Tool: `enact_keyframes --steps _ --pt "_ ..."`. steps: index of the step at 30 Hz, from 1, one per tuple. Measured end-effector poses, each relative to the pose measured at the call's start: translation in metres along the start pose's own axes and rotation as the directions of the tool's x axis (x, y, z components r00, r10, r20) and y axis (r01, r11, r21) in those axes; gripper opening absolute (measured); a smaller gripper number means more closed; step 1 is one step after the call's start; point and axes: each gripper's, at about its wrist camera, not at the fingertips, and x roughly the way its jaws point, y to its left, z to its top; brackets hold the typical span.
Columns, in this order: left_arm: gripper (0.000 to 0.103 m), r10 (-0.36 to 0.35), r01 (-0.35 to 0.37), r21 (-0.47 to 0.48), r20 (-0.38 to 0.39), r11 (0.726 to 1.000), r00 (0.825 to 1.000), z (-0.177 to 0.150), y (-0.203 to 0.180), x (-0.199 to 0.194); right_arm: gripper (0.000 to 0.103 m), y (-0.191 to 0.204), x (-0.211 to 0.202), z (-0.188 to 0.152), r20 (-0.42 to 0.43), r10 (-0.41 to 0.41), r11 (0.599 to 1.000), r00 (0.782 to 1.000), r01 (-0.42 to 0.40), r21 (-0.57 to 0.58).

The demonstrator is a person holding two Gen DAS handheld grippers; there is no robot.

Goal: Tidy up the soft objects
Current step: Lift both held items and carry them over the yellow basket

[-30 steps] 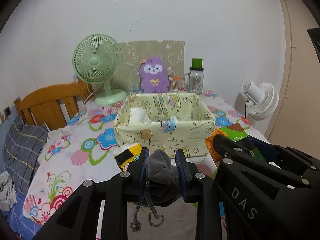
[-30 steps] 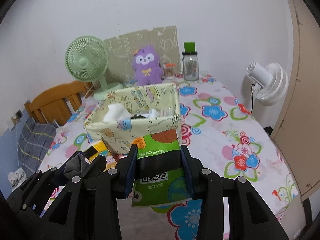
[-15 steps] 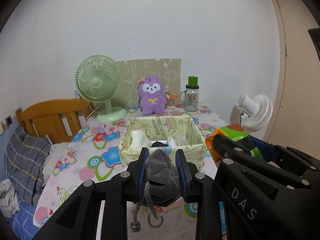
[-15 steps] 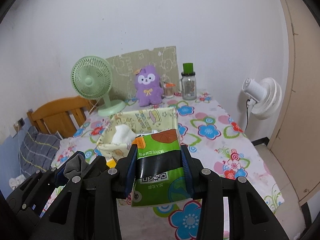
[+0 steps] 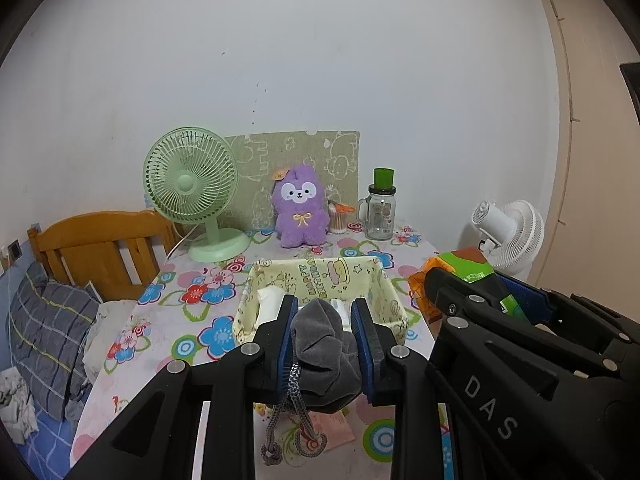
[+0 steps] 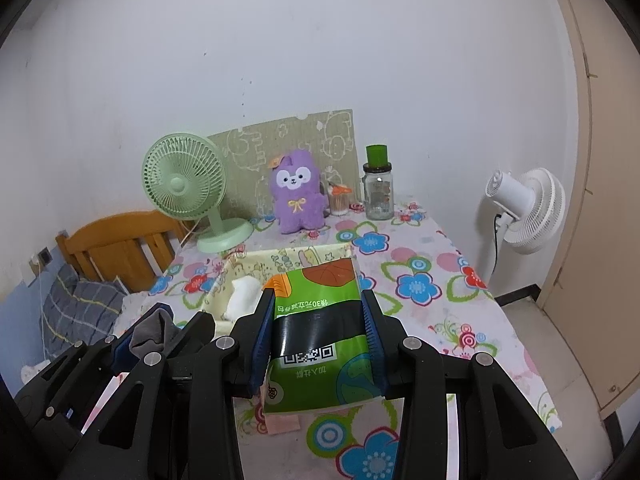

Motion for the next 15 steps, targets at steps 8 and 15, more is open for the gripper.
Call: enact_keyframes --steps 8,15 --pt "0.026 0.016 -0.017 0.026 0.008 1.0 1.0 0.013 -0.002 0.019 0.044 -0.002 0.022 0.014 0.007 0.012 1.0 1.0 -0.012 0.003" --pt "0.026 0.024 -0.024 0.025 -0.005 0.999 1.0 0.021 0.002 0.043 0.044 -0.004 0.048 0.025 -0.01 0.029 1.0 1.0 -0.029 0.002"
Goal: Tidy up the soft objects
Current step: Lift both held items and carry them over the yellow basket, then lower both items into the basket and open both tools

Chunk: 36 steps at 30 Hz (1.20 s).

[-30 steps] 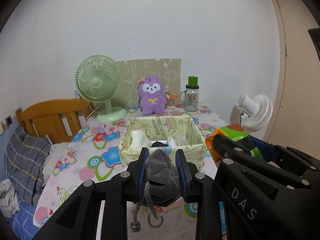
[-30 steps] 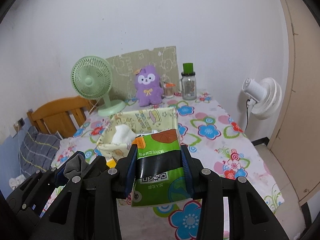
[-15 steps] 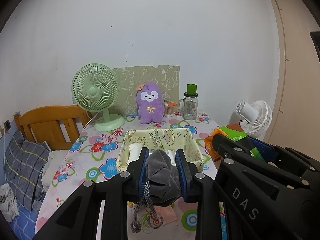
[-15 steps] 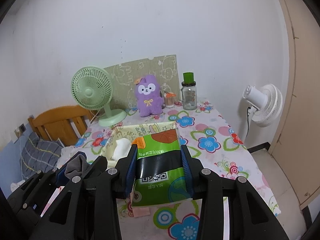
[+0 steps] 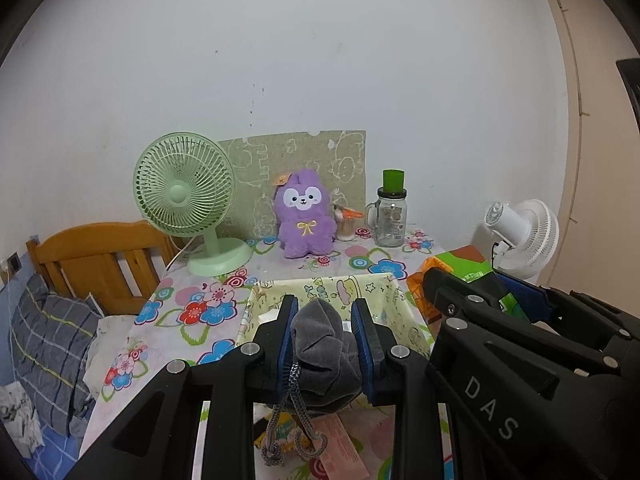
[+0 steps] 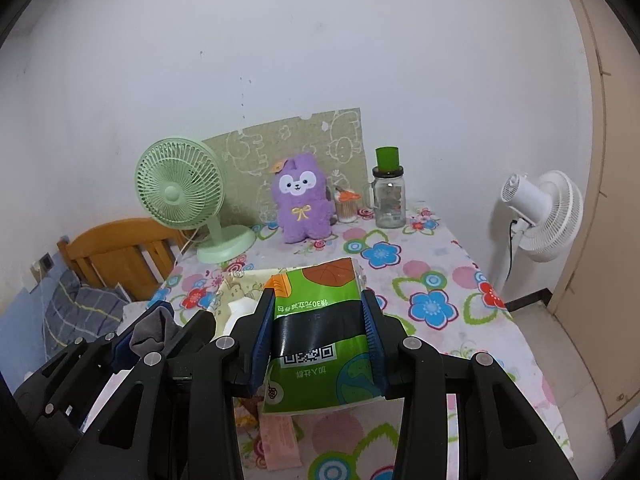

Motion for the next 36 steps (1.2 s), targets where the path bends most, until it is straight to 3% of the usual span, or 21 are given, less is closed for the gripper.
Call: enact_keyframes --steps 31,34,36 --pt "0.029 -0.064 0.06 -0.036 -0.137 0.998 0.989 0.005 0.016 0.115 0.044 -0.005 0.114 0.015 -0.138 0.004 1.0 0.99 -0.005 -0.011" --pt "0.032 -0.069 0.065 -0.032 -0.165 0.997 0.984 0.001 0.018 0.123 0.044 -0.004 0.123 0.013 -0.157 -0.002 1.0 0.988 0.0 -0.016" --pt "0.039 -0.066 0.064 -0.02 -0.177 0.998 0.982 -0.002 0.018 0.126 0.044 -0.004 0.128 0.012 -0.168 0.001 1.0 0.986 -0.004 -0.017"
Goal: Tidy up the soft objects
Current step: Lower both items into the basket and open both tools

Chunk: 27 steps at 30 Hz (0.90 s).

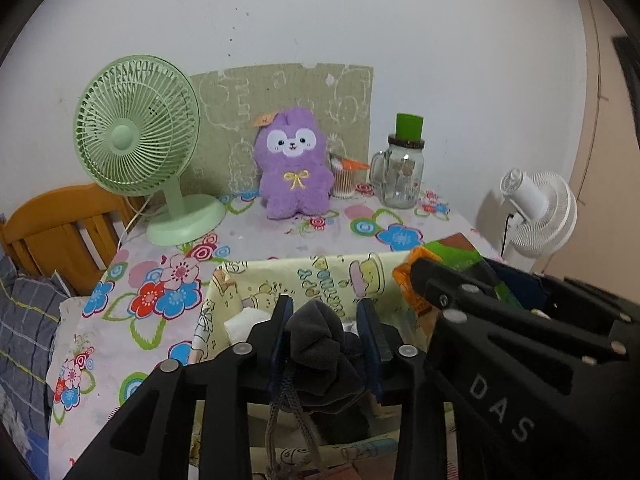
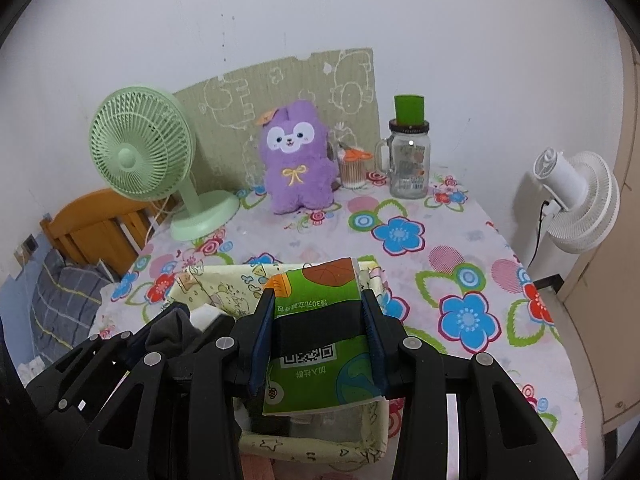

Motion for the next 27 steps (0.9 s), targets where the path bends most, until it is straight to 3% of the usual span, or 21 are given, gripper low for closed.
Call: enact_keyframes --steps 2,6,8,17,19,21,27 --pt "0.048 0.005 -0.005 0.008 -0.01 1.0 1.0 -0.002 0.0 0.003 0.044 0.001 0.006 0.0 -0.01 0.006 1.0 1.0 -0.006 0.0" --pt "0.076 0.019 -0.019 0.006 -0.025 1.0 1.0 -0.004 0.004 0.006 0.044 0.005 0.015 -0.001 -0.029 0.027 1.0 0.999 -0.027 -0.003" --pt "0.081 0.021 -0.021 0.005 -0.042 1.0 0.999 -0.005 0.007 0.009 0.044 0.006 0.02 -0.001 -0.036 0.037 0.999 0.999 -0.037 -0.009" --pt "0.085 0.044 -0.044 -0.003 -0.086 0.999 0.995 -0.01 0.017 0.021 0.047 0.016 0.04 0.0 -0.059 0.075 0.997 0.995 -0.076 -0.024" --pt "0.085 0.044 -0.045 -0.005 -0.092 0.999 0.995 -0.01 0.019 0.023 0.051 0.018 0.045 0.0 -0.068 0.078 0.996 0.995 -0.08 -0.027" --pt "0.088 0.029 -0.03 -0.01 -0.093 0.999 0.995 -0.01 0.021 0.024 0.063 0.02 0.049 0.001 -0.085 0.097 0.995 0.992 -0.1 -0.03" --pt "0.089 0.036 -0.036 -0.006 -0.089 0.999 0.995 -0.009 0.019 0.023 0.075 0.018 0.049 0.0 -0.088 0.093 0.995 0.992 -0.094 -0.011"
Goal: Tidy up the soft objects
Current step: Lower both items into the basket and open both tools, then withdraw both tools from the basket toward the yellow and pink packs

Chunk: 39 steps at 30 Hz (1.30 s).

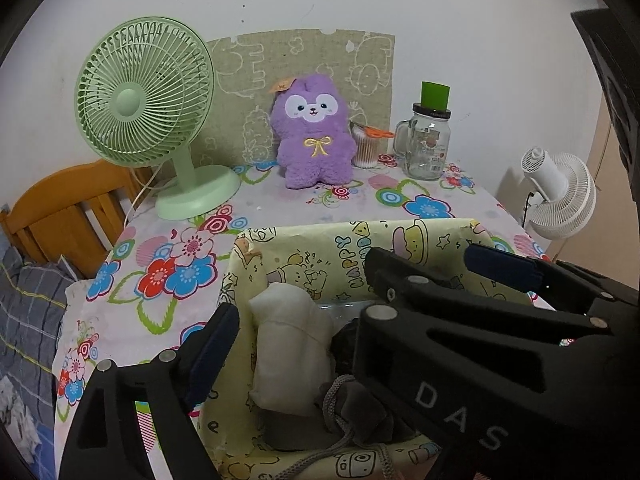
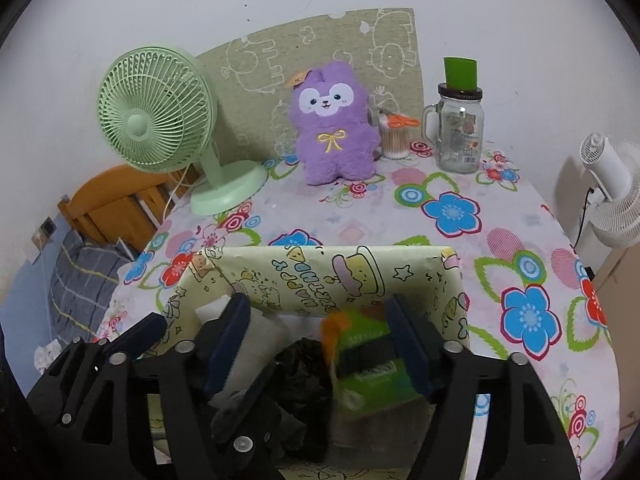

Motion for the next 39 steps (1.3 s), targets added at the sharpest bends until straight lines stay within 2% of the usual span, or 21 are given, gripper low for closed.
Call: enact_keyframes --steps 6,22,35,39 --pt "0.089 -0.002 0.002 0.019 0.024 1.0 1.0 -0.002 -0.008 -0.009 0.08 -0.004 -0.011 -0.004 0.004 -0.024 1.0 1.0 0.024 0.004" --pt "0.09 -0.025 0.024 0.006 0.08 1.0 0.997 -0.011 -0.024 -0.052 0.081 -0.006 -0.068 -0.02 0.07 -0.087 0.996 0.994 0.088 -0.009" --pt "0.093 -0.016 0.017 -0.005 0.133 1.0 0.991 -0.023 -0.028 -0.091 0.081 0.003 -0.107 -0.039 0.117 -0.093 0.995 0.989 0.097 -0.032" --pt "0.093 -0.017 0.018 -0.006 0.147 1.0 0.989 -0.028 -0.029 -0.101 0.088 0.006 -0.119 -0.045 0.142 -0.095 0.994 0.985 0.101 -0.034"
